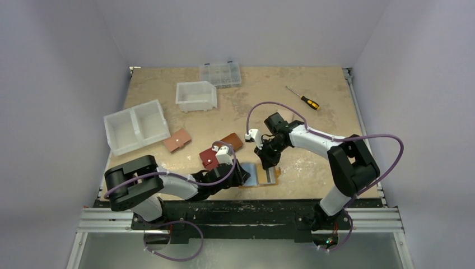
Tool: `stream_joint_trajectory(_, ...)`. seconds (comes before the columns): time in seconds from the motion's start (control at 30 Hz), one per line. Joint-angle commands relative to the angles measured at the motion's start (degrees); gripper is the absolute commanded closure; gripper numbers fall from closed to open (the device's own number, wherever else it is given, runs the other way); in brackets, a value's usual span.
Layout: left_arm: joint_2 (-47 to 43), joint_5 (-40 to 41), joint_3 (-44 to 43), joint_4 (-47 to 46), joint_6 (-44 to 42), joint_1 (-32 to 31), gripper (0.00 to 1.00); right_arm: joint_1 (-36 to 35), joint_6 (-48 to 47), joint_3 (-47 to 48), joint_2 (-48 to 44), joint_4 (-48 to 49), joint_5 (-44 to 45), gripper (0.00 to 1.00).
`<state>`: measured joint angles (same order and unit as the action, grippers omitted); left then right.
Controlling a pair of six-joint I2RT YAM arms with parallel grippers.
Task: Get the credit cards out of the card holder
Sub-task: Remove the credit card from the card holder.
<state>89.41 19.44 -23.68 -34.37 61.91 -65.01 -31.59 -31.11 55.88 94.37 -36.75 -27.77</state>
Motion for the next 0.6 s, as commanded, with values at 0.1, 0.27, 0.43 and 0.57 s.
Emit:
stream_joint_trajectory(0.1, -4.4, 8.02, -1.53, 18.81, -4.3, -0.14, 0.7, -0.13, -1.24, -0.77, 0.1, 0.14, 1.83, 0.92)
stream_joint_trajectory(0.27, -12.72, 12.89, -3.34, 28.46, -6.48, -1.27, 0.7, -0.11, -1.71, -0.69, -1.73, -0.2, -0.2, 0.92)
stream_joint_trajectory(0.43, -24.74, 12.71, -2.69, 28.65, -11.08, -2.69, 0.7, -0.13, -2.23, -0.86, -3.66, -0.38, -1.77, 0.91)
stream_joint_trajectory(0.57, -34.01, 9.04, 2.37, 17.95, -12.82, -2.84, 0.54, -0.09, -2.5, -0.86, -5.68, -0.45, -3.36, 0.91)
